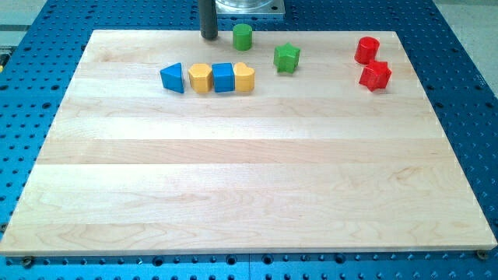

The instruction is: Push the green circle to the bottom right of the green star

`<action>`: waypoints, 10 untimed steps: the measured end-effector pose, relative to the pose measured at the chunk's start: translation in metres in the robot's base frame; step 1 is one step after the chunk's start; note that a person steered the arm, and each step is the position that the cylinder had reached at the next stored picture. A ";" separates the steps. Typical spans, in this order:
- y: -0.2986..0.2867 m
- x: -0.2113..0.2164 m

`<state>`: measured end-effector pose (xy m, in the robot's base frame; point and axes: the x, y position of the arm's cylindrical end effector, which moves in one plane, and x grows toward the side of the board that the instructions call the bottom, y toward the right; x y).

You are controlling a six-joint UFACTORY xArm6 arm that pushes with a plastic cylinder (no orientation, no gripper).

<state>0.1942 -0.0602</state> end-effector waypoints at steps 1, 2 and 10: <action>0.097 0.034; 0.156 0.059; 0.222 0.114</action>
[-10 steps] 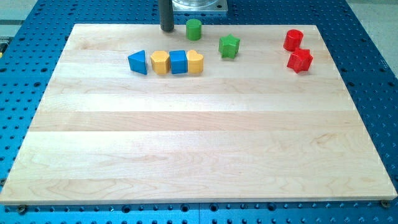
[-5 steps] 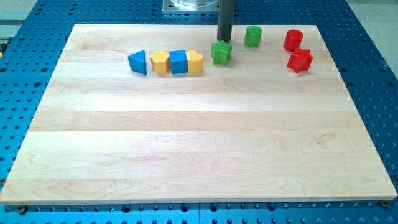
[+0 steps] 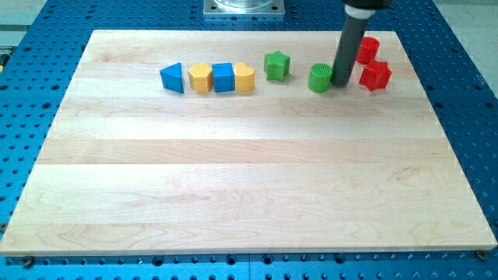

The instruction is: Push the green circle to the bottom right of the green star

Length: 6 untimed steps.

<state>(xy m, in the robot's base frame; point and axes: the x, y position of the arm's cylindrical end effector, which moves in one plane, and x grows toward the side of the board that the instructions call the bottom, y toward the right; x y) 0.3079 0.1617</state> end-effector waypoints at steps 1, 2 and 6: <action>-0.021 -0.026; -0.029 0.042; -0.121 0.082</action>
